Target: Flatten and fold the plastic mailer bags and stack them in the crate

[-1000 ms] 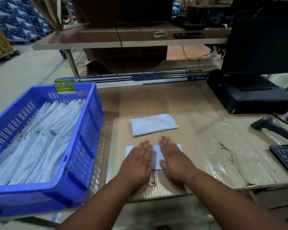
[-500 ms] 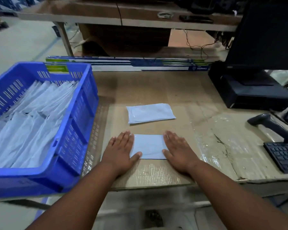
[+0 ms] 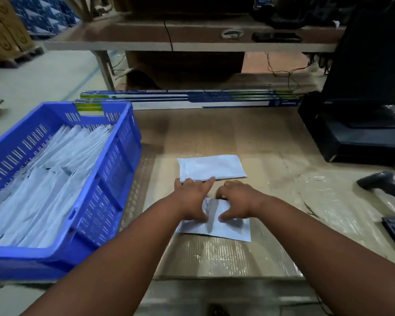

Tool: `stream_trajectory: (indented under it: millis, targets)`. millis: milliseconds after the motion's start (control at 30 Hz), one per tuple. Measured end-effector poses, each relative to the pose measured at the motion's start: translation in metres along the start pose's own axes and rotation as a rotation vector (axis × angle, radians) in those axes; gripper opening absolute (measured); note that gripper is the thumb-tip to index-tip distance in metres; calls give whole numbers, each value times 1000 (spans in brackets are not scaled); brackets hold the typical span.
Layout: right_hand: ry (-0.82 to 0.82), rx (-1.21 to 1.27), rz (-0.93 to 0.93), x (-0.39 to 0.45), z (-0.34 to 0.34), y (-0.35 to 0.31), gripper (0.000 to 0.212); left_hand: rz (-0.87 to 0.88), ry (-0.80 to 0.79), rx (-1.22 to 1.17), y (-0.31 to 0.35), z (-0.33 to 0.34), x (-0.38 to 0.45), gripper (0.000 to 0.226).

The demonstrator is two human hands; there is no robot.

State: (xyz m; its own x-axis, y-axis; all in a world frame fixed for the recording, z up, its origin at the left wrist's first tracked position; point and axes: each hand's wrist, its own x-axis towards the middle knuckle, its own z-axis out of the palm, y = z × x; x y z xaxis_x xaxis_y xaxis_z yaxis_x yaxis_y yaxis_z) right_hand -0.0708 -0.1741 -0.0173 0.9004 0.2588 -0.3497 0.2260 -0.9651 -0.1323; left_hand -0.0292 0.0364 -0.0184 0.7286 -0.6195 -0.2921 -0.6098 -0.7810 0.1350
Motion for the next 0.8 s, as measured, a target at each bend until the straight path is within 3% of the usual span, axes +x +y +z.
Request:
stream_trajectory:
  millis: [67,133,233,300,533,633,800]
  targets:
    - [3,11,-12,1,-1,7,54,-21,-63,56,4,-5,7,111]
    - [-5,57,-44,2,-2,13,50,-33,-98,100,8,-12,9,78]
    - [-38,188,-98,5,-11,19,37,-24,-55,57,13,-31,3,39]
    - [-21,171,-174,8,-25,23,28,-60,-7,12,10,-46,-6,25]
    - [68,-20,-448,51,-119,2,22,-298,143,16,-15,-103,-61,25]
    - [85,-12,-564,69,-156,-26,10,-427,184,-8,-32,-127,-90,28]
    - [158,-142,-681,93,-223,-89,22,-585,242,22,-55,-170,-145,28]
